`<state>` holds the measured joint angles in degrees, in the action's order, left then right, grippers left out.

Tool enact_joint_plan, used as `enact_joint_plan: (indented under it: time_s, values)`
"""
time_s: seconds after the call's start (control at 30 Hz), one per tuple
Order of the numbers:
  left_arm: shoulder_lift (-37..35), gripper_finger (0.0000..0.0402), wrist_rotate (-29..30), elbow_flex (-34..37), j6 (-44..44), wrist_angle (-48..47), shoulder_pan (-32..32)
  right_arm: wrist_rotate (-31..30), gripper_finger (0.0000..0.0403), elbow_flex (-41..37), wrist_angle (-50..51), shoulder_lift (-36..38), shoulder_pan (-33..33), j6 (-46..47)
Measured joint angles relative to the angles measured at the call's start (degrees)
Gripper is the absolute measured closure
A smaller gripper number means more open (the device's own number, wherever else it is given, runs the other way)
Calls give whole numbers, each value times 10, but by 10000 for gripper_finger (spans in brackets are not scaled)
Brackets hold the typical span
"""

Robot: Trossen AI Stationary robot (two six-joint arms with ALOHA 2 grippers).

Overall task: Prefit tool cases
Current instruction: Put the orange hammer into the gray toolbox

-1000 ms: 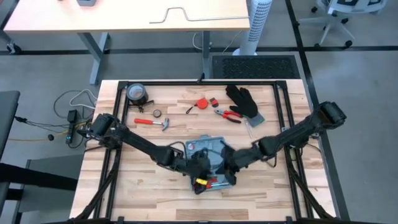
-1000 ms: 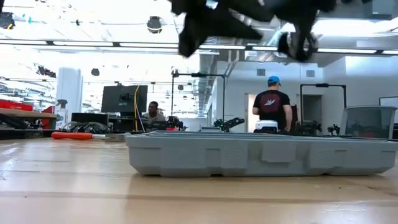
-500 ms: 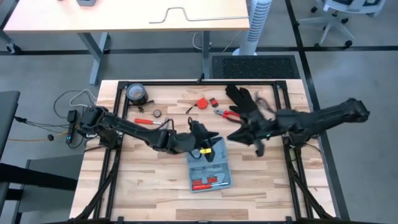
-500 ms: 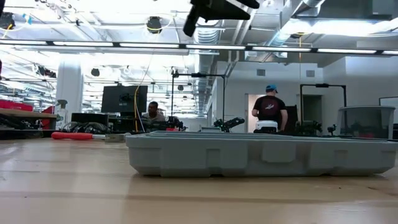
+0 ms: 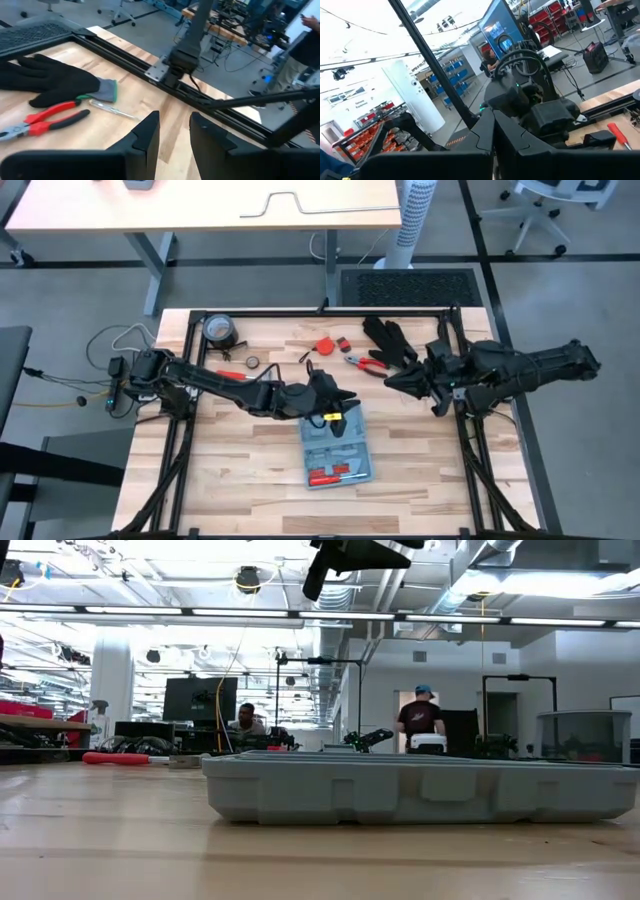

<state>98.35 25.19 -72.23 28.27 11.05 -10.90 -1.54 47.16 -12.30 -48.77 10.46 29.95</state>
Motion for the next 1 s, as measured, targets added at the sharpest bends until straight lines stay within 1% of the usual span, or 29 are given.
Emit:
enact_joint_plan:
  time_s: [0.07,0.43,0.7,0.77,0.87,0.93,1.0]
  values:
    - [0,305,-11,0,0,1,0,0,388,0,0,-5,0,0]
    - [0,305,-22,0,-12,-1,0,0,388,0,0,-64,0,0]
    - [-5,305,-59,0,-16,-14,0,0,388,0,0,-137,0,0]
    - [-5,305,-73,0,-17,-19,0,-14,388,0,-28,-164,0,-2]
    - [-10,305,-81,0,-13,-68,-1,-23,388,0,-75,-206,-7,47]
    - [-21,305,-80,0,-8,-118,-4,-10,388,0,-63,-216,-15,69]
    - [-40,305,-53,0,-6,-179,-13,-4,388,0,-42,-217,-22,65]
